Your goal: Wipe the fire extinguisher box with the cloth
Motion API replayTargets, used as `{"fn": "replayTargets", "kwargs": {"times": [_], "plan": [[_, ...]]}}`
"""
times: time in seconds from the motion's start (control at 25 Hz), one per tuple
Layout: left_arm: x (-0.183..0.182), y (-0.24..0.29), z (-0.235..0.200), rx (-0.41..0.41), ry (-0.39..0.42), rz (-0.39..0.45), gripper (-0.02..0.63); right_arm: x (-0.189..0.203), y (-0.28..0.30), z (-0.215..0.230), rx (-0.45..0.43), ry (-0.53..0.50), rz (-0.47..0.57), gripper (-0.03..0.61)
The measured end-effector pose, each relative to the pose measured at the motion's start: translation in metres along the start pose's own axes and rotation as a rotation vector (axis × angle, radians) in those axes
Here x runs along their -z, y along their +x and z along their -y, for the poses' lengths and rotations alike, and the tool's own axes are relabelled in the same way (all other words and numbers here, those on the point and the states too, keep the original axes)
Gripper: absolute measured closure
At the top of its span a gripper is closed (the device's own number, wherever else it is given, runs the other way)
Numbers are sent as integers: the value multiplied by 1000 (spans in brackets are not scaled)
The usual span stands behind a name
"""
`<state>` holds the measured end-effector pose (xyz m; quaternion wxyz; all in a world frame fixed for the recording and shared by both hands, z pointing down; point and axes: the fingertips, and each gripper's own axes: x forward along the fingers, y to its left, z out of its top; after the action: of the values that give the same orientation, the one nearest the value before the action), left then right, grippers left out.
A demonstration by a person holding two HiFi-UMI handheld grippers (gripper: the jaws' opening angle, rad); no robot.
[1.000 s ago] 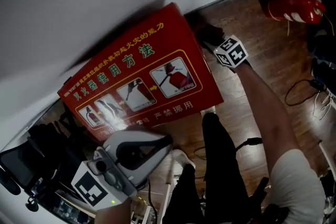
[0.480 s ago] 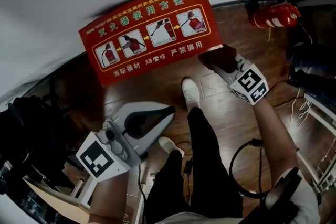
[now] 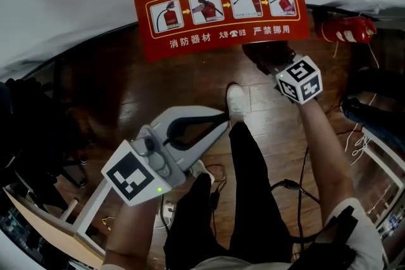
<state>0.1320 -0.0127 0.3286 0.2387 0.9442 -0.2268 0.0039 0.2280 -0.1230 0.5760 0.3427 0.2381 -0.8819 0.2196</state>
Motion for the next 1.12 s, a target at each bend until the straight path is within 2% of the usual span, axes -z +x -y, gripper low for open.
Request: {"fn": "replayTargets", "kwargs": {"times": [0.2, 0.32, 0.52, 0.64, 0.72, 0.84, 0.96, 1.12], "plan": [[37, -11, -19, -46, -32, 16, 615, 45, 66, 17, 18, -13, -110, 538], [52, -11, -23, -51, -59, 39, 615, 77, 107, 19, -3, -2, -175, 538], [77, -5, -16, -29, -4, 15, 615, 129, 154, 37, 3, 24, -277, 538], [92, -10, -11, -24, 31, -10, 615, 140, 168, 35, 15, 32, -294, 538], [95, -16, -7, -25, 37, -3, 615, 132, 163, 26, 20, 22, -281, 538], [86, -29, 9, -29, 34, 20, 615, 104, 132, -6, 6, -60, -267, 538], [69, -46, 30, -26, 56, 18, 615, 50, 85, -47, -6, -129, -207, 538], [46, -70, 59, -17, 88, -11, 615, -29, 23, -82, 14, -128, -86, 538]]}}
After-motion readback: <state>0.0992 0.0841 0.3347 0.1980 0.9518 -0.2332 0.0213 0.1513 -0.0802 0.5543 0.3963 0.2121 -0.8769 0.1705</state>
